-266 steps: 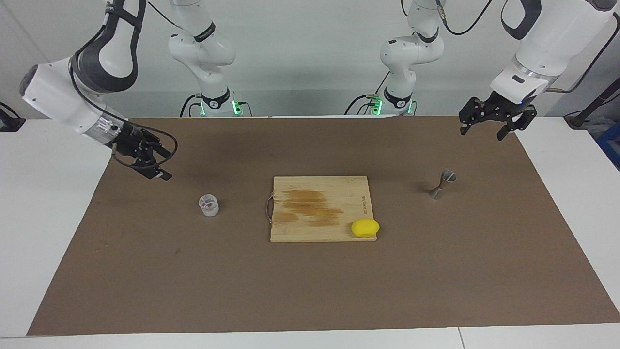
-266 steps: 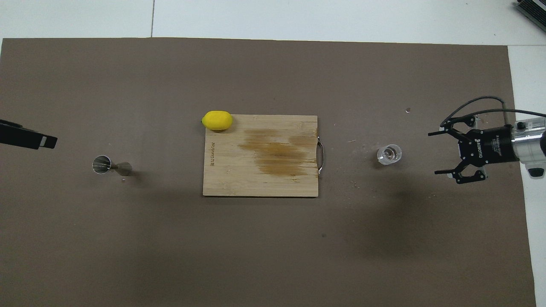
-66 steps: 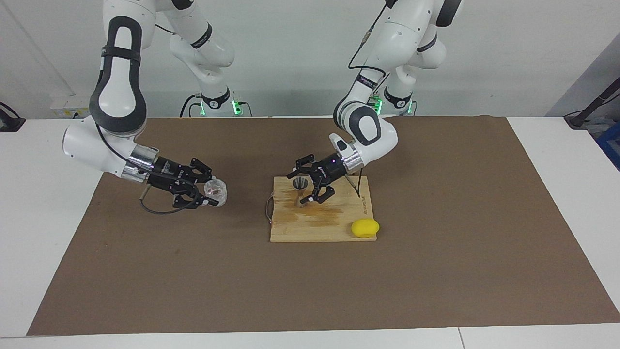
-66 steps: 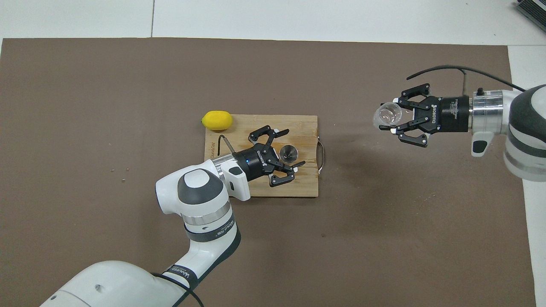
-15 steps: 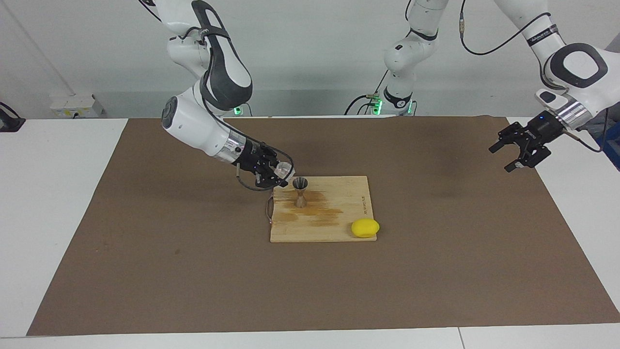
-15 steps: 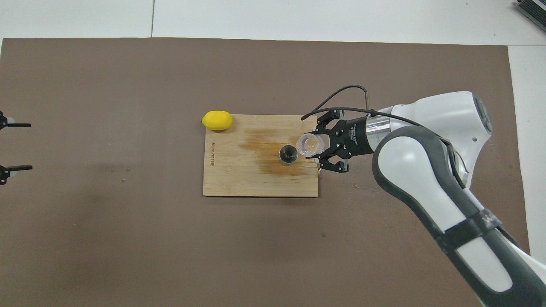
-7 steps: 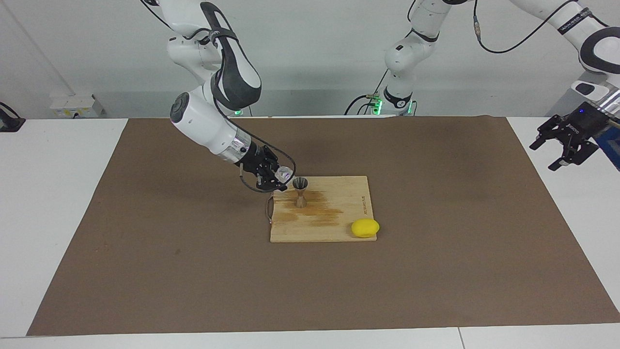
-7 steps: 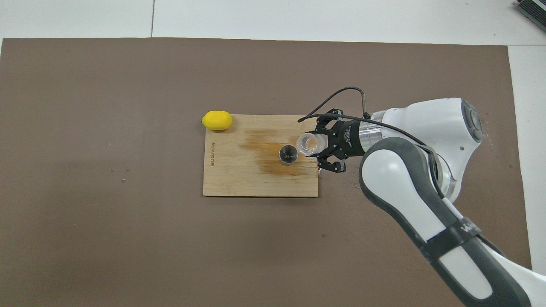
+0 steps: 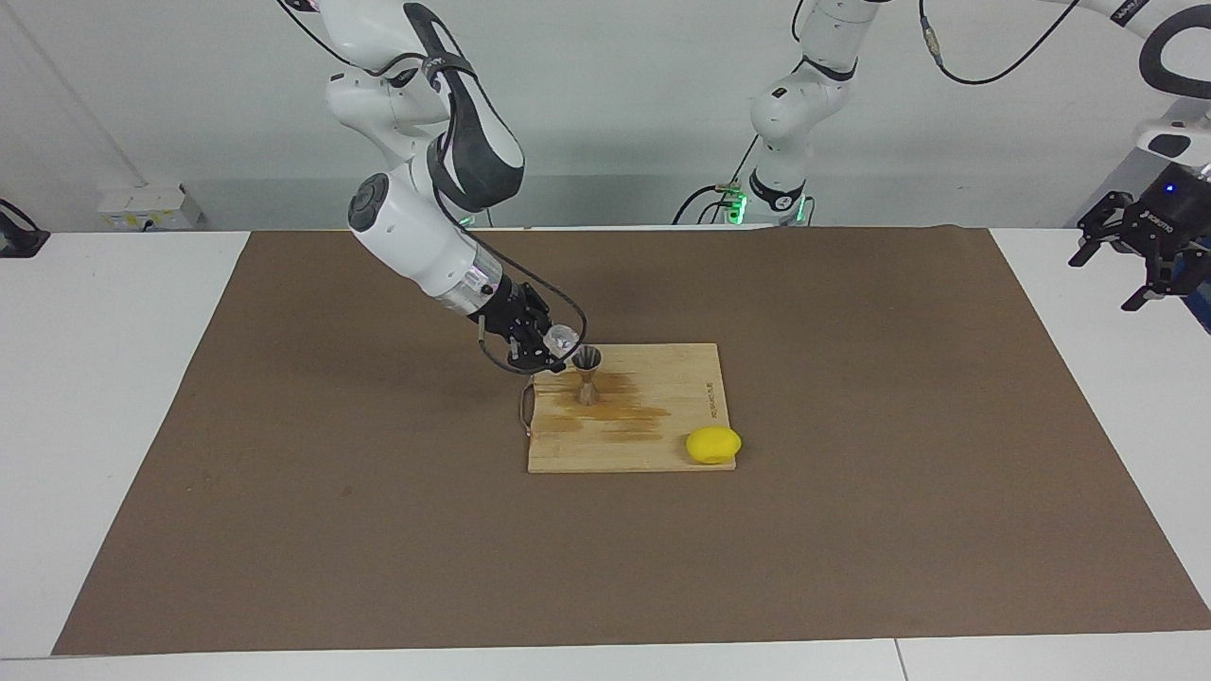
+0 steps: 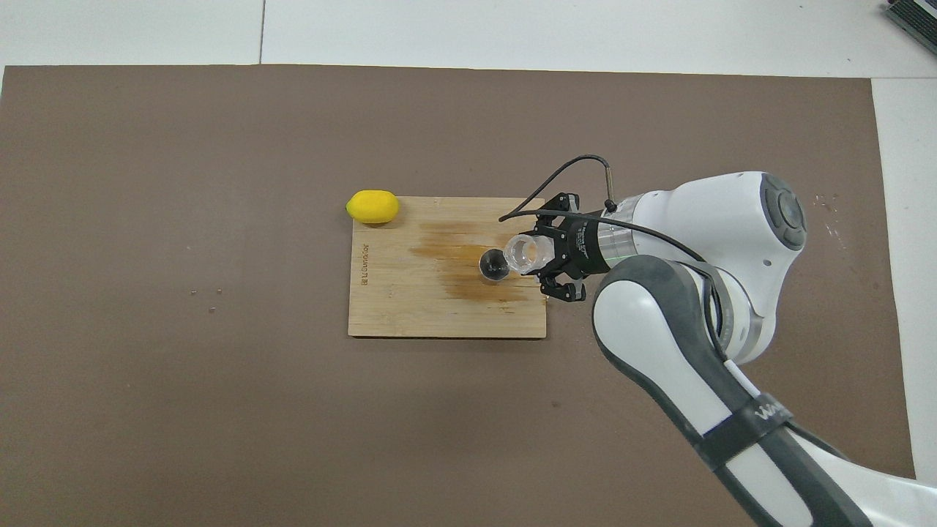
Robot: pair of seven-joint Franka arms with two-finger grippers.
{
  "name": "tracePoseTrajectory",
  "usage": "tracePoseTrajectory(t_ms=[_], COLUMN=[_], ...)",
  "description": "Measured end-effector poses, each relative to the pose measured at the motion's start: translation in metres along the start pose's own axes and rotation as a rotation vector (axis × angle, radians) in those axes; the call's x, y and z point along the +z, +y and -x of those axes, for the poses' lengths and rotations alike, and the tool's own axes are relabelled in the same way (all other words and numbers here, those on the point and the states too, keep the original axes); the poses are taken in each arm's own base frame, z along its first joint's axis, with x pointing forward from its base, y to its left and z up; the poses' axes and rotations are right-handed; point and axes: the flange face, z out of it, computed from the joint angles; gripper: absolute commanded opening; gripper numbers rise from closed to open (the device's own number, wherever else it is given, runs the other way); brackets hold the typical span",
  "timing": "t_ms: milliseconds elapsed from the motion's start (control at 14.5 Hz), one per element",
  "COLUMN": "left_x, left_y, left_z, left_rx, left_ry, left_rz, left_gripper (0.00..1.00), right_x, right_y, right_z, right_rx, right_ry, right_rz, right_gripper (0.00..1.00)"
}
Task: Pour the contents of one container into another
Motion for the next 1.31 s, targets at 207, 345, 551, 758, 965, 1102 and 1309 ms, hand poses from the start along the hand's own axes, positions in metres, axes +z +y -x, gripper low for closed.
tracePoseTrajectory(t_ms=[207, 345, 551, 758, 965, 1102, 1309], left_x=[0.005, 0.007, 0.012, 0.014, 0.005, 0.006, 0.016], left_y=[0.000, -0.001, 0.000, 0.003, 0.008, 0.012, 0.019], left_z=[-0.011, -0.019, -0.040, -0.059, -0.064, -0.080, -0.133], left_rx=[-0.210, -0.352, -0.559, -0.667, -0.765, -0.945, -1.180], left_ry=[0.001, -0.024, -0.052, -0.060, -0.062, -0.069, -0.078], left_rz=[0.009, 0.012, 0.018, 0.035, 0.025, 0.031, 0.045], left_gripper=[1.00, 1.00, 1.00, 1.00, 1.00, 1.00, 1.00], right_x=[0.001, 0.004, 0.003, 0.002, 0.001, 0.000, 0.000], right_y=[0.001, 0.003, 0.005, 0.005, 0.005, 0.004, 0.005], right_z=[0.001, 0.006, 0.011, 0.014, 0.022, 0.027, 0.034], right_rx=[0.001, 0.014, 0.026, 0.033, 0.040, 0.037, 0.035], right_ry=[0.054, 0.087, 0.090, 0.102, 0.148, 0.153, 0.190], right_rz=[0.004, 0.007, 0.003, 0.000, -0.011, -0.017, -0.027], right_gripper=[0.00, 0.00, 0.00, 0.00, 0.00, 0.00, 0.00])
